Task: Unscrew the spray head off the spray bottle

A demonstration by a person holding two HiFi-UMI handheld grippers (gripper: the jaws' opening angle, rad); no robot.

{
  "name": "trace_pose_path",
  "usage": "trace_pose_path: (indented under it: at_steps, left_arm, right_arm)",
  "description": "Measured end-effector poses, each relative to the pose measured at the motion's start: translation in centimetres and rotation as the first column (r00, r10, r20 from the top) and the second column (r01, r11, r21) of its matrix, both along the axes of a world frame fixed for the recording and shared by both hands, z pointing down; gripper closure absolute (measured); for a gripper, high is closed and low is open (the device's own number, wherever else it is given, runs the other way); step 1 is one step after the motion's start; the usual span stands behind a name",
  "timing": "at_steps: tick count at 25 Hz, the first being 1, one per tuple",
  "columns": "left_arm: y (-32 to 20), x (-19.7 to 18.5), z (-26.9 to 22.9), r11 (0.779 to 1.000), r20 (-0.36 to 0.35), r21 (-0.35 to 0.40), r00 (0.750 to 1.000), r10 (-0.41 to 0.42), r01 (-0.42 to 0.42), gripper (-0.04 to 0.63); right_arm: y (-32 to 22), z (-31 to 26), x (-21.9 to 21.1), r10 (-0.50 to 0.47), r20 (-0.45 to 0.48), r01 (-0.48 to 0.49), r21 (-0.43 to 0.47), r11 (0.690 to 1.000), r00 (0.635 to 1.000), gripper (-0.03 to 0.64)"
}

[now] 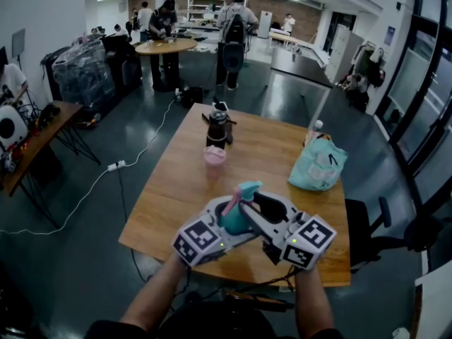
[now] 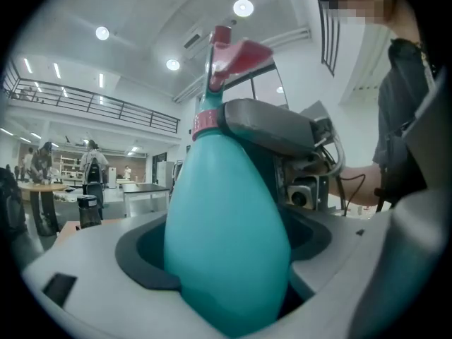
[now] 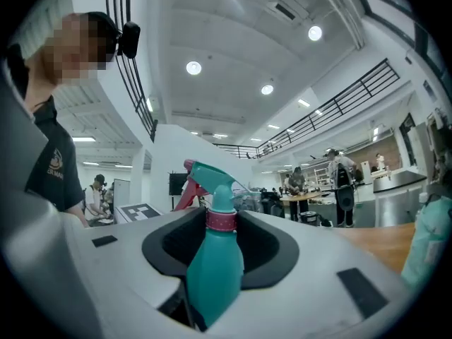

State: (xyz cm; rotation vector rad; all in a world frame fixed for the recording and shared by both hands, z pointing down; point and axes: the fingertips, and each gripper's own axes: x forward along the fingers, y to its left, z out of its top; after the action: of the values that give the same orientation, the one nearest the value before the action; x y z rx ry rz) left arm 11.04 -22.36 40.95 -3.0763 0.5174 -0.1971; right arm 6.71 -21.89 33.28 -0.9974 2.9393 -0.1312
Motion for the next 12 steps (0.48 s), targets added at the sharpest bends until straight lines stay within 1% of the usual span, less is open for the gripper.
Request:
trace_pose_path:
  at_steps: [3, 6, 12]
  left_arm:
    - [0.9, 0.3, -0.1, 0.999, -0.012, -0.009, 0.999, 0.052, -0.052, 0.169]
    - [1.6, 0.5, -0.2, 0.995, -0.021, -0.016, 0.995, 0.1, -0.101, 0.169]
    - [3.0, 0.8, -0.3, 0.982, -0.03, -0.028, 0.982, 0.188, -0.188, 0.169]
  right_arm:
    - [0.5, -0.1, 0.1, -0.08, 0.035, 0.08, -0.002, 0.997, 0.996, 0.469]
    - [1.0, -0.2, 0.3, -0.159, 0.065, 0.16, -0.001, 0.987, 0.985, 0.468]
    - [1.9, -0.2, 0.9, -0.301, 0.137, 0.303, 0.009, 0.953, 0.944, 0.472]
